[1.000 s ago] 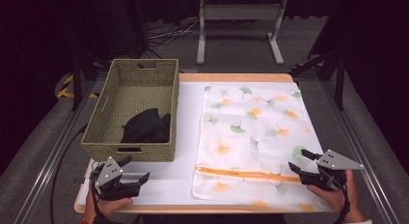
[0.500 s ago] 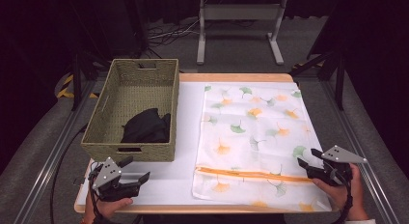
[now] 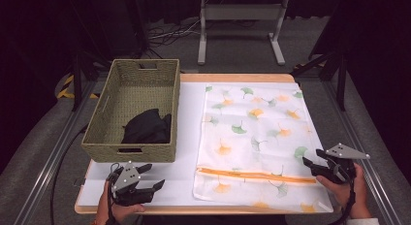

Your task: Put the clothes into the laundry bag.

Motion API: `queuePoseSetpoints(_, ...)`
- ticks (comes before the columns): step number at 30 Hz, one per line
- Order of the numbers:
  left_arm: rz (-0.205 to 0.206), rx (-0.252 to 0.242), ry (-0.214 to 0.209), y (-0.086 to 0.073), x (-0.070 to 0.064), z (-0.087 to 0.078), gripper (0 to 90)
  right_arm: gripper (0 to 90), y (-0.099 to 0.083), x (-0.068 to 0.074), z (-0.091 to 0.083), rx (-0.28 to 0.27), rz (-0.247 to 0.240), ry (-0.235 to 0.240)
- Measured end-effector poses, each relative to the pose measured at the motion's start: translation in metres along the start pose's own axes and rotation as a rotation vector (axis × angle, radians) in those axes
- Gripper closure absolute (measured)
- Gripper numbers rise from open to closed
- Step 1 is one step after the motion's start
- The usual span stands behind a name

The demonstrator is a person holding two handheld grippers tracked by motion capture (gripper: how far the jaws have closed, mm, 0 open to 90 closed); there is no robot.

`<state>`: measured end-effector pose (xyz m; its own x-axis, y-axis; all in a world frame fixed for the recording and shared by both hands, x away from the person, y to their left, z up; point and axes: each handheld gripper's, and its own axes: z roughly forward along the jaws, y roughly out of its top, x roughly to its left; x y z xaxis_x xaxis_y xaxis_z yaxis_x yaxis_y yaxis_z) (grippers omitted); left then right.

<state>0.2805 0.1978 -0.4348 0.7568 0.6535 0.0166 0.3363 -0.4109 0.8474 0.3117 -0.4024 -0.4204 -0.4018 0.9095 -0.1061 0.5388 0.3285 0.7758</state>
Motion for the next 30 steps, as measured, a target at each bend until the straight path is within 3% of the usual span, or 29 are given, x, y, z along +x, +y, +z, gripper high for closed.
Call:
queuePoseSetpoints(3,-0.026,-0.042,0.011,0.001,0.005,-0.008,30.6,41.2,0.000,-0.003,0.002,-0.001,0.009,0.006)
queuePoseSetpoints(4,-0.053,-0.096,0.012,0.002,0.011,-0.018,30.6,41.2,0.000,-0.003,0.001,-0.005,0.011,0.007)
queuePoseSetpoints(5,-0.053,-0.096,0.012,0.002,0.011,-0.018,30.4,41.2,0.000,-0.003,0.001,-0.005,0.011,0.007)
queuePoseSetpoints(9,-0.069,-0.196,0.039,0.008,0.021,-0.039,30.0,40.7,0.001,-0.001,0.000,-0.014,0.007,0.007)
queuePoseSetpoints(11,-0.061,-0.211,0.042,0.011,0.023,-0.045,29.4,40.2,0.001,0.000,0.000,-0.020,-0.002,0.007)
queuePoseSetpoints(20,-0.040,-0.196,0.064,0.026,0.037,-0.057,26.2,38.8,0.004,0.010,-0.001,-0.024,-0.033,0.037)
queuePoseSetpoints(30,0.011,-0.114,0.068,0.043,0.052,-0.051,23.3,36.2,0.007,0.029,0.001,-0.015,-0.101,0.096)
